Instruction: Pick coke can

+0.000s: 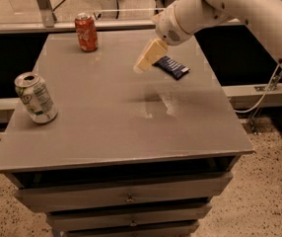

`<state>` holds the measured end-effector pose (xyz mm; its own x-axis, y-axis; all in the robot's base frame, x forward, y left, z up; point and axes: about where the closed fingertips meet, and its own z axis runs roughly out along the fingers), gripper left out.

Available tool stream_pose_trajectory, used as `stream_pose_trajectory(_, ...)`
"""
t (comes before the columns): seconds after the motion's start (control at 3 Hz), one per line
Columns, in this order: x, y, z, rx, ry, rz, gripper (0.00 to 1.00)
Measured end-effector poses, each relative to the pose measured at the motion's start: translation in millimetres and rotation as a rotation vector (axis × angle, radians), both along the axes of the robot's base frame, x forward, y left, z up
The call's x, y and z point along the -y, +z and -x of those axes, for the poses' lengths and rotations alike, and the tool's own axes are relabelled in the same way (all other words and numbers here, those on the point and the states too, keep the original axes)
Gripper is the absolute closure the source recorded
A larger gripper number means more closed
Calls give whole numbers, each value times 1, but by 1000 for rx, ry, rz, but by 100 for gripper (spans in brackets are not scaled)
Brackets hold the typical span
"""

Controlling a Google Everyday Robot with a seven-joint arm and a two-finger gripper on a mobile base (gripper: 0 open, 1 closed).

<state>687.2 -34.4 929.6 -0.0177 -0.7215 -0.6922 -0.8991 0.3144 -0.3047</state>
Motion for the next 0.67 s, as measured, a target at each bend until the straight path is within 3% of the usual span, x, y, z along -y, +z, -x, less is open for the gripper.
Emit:
stream_pose_trajectory(0.33,-42,0,-30,49,27,-109,0)
stream_pose_trajectory(0.67,-84,-2,-80,108,27,-225,0)
